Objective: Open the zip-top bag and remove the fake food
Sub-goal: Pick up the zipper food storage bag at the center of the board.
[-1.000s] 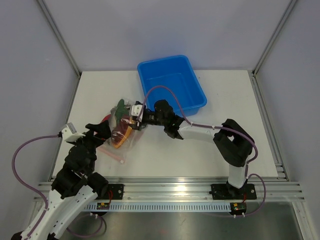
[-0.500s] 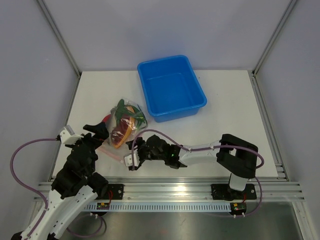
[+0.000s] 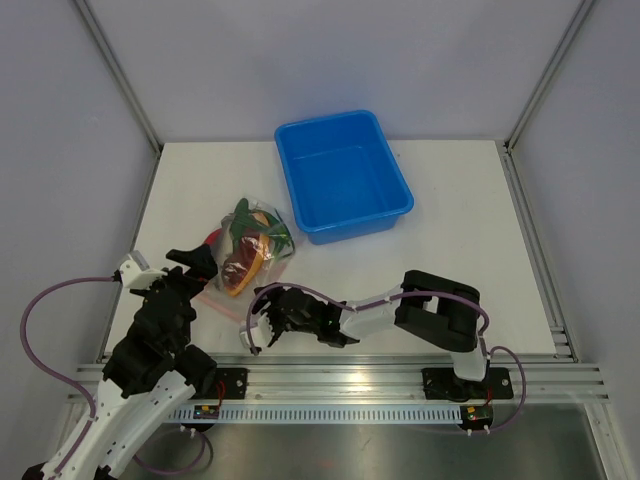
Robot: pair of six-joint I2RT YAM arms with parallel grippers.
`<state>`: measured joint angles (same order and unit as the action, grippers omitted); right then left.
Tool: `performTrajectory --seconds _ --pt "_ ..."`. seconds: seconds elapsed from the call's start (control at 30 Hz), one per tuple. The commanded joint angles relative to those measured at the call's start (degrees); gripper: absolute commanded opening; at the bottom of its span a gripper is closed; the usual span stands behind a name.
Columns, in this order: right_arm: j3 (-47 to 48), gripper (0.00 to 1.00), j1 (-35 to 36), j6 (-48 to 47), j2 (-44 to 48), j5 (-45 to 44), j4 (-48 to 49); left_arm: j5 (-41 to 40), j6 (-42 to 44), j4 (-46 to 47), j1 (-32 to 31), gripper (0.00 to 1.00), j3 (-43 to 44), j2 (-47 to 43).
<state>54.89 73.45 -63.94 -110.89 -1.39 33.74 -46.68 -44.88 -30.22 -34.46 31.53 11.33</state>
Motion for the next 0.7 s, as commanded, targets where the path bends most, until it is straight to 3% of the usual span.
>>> performTrajectory --seconds 0.0,0.43,0.6,0.63,0.67 --pt "2.32 0.69 0.82 -3.82 -2.57 -1.86 4.93 -1.75 0.15 0.95 -0.08 0.99 1.52 -0.43" --pt "5.84 0.7 0.91 -8.3 -11.45 -2.74 13.28 -1.93 -0.2 0.51 -0.08 0.99 1.52 -1.75" --pt "7.07 0.45 0.91 -6.81 -12.16 -1.6 13.9 -1.93 -0.12 0.42 -0.08 0.99 1.52 -1.75" --pt "7.07 0.35 0.91 -6.55 -12.07 -1.34 13.99 -1.93 -0.12 0.42 -0.08 0.99 1.52 -1.75" --pt "6.98 0.3 0.82 -5.94 -12.07 -1.16 14.6 -1.84 -0.12 0.42 -0.08 0.99 1.52 -1.75"
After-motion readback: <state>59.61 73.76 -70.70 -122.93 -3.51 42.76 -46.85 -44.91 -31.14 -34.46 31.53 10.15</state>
